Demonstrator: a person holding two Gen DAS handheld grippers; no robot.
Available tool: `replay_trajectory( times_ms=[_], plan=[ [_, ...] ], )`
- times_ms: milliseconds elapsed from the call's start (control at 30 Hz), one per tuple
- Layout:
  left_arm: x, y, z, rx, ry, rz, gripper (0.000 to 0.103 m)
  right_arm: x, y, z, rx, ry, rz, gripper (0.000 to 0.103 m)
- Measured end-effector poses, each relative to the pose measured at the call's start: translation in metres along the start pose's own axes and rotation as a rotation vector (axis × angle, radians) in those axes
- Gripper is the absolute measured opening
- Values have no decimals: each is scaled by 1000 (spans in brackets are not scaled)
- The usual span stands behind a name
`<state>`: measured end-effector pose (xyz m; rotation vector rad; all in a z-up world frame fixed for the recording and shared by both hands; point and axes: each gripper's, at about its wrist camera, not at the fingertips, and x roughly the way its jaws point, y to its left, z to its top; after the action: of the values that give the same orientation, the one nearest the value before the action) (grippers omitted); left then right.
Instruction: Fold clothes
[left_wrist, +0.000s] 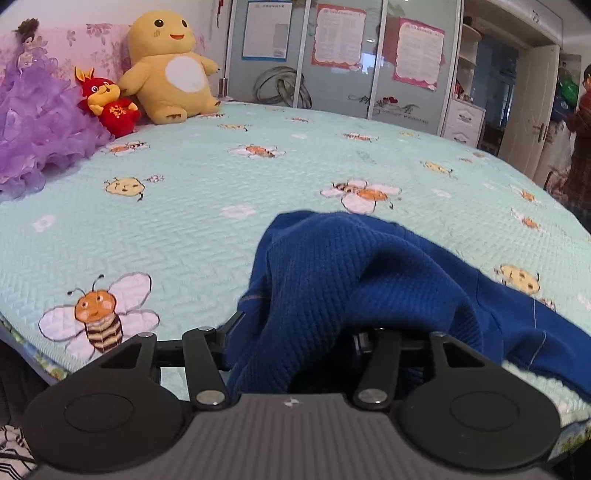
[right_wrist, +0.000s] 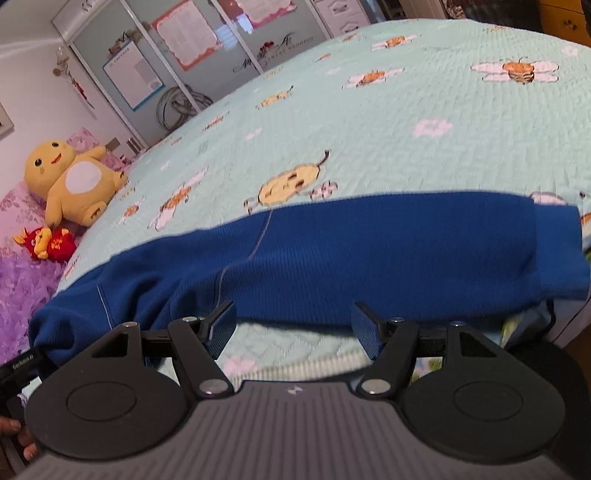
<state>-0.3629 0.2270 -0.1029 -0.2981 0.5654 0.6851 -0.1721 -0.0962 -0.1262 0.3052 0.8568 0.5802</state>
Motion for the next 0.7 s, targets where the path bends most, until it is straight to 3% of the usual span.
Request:
replay_trajectory(
  times_ms=[300, 500, 700],
  plan=[
    [14, -24, -34, 103, 49, -22, 56, 6, 11, -11, -9, 43, 20, 69],
    [20, -28, -47, 144, 62, -30, 62, 11, 26, -13, -34, 66, 25, 69],
    [13, -17, -42, 83, 43, -67, 62, 12, 44, -11, -69, 70, 31, 69]
  ],
)
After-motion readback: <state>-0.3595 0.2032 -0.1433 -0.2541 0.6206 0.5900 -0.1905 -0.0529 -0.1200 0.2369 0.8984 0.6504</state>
